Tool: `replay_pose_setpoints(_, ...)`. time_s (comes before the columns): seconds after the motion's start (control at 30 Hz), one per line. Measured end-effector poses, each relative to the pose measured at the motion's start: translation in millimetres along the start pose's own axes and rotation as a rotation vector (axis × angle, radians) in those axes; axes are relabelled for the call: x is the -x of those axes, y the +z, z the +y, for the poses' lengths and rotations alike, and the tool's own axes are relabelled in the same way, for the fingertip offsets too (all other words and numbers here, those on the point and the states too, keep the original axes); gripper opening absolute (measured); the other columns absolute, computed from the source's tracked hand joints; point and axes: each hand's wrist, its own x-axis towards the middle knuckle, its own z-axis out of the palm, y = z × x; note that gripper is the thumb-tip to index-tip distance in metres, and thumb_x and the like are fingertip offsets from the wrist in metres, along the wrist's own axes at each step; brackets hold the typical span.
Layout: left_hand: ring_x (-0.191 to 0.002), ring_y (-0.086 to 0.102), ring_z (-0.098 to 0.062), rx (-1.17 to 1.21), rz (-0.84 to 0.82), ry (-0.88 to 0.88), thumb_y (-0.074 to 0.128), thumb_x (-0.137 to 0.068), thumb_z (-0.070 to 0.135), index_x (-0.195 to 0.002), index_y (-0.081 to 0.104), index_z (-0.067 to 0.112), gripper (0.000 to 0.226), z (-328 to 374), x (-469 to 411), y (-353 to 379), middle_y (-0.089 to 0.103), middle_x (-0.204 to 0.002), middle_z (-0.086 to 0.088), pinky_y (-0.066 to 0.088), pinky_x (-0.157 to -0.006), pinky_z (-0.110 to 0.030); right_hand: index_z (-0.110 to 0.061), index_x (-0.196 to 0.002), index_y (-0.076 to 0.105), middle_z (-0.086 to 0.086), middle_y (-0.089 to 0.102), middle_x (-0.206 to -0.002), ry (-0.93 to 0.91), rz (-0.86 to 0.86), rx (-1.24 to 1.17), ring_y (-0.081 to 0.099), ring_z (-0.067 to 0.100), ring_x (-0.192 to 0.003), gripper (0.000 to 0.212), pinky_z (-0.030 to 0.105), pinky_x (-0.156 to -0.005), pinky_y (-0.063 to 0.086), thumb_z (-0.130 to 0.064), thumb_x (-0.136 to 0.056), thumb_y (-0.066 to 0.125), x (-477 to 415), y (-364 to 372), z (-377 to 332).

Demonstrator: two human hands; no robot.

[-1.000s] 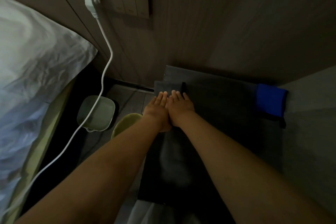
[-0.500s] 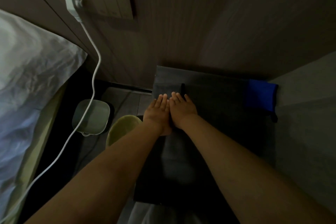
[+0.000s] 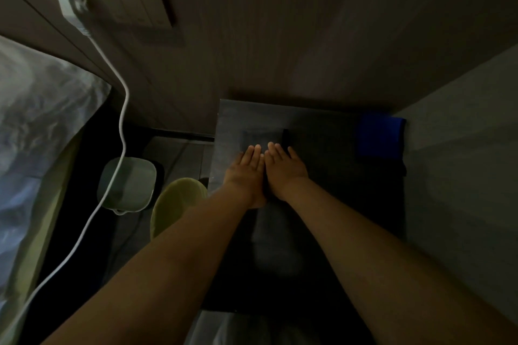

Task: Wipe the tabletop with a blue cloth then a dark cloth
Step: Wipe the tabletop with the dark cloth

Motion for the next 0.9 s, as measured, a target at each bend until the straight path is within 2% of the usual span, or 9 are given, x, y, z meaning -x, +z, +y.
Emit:
replay_pose_setpoints(0.23,-0.148,-0.009,-0.025,-0.071,0.006,0.044,0.046,-0.086,0.066,-0.152,-0.009,0.011,0.102,15,-7,-9,-0.013,-0.160,-0.010,-0.003,-0.118,-0.039,-0.011,-0.155,-0.001,0.008,-0.011,-0.162,0.025,-0.003,-0.016,-0.009,0.022,-0.150,0.067,0.042,-0.122,-0.002,-0.027,-0.101,0.035,6,11,19)
replay_pose_setpoints(0.47,-0.148,-0.006,-0.026,-0.121,0.009,0.071,0.044,-0.089,0.062,-0.152,-0.007,0.010,0.096,37,-12,-18,-0.011,-0.160,-0.012,-0.002,-0.119,-0.039,-0.013,-0.155,-0.001,0.006,-0.011,-0.163,0.037,-0.019,-0.050,-0.009,0.021,-0.150,0.078,0.044,-0.122,-0.001,-0.032,-0.097,0.047,14,16,42)
replay_pose_setpoints(0.67,-0.148,-0.002,-0.026,-0.136,0.029,0.110,0.041,-0.090,0.061,-0.153,-0.002,0.011,0.091,52,-16,-25,-0.007,-0.161,-0.012,0.001,-0.119,-0.039,-0.013,-0.155,-0.002,0.005,-0.011,-0.163,0.055,-0.012,-0.049,-0.009,0.019,-0.150,0.073,0.044,-0.121,-0.001,-0.033,-0.099,0.041,22,25,60)
replay_pose_setpoints(0.9,-0.148,0.004,-0.027,-0.183,0.025,0.156,0.041,-0.089,0.060,-0.154,0.004,0.011,0.089,76,-26,-35,0.000,-0.161,-0.013,0.003,-0.120,-0.039,-0.015,-0.155,0.001,0.004,-0.009,-0.163,0.081,-0.021,-0.091,-0.008,0.018,-0.150,0.076,0.044,-0.121,-0.002,-0.034,-0.097,0.046,28,35,83)
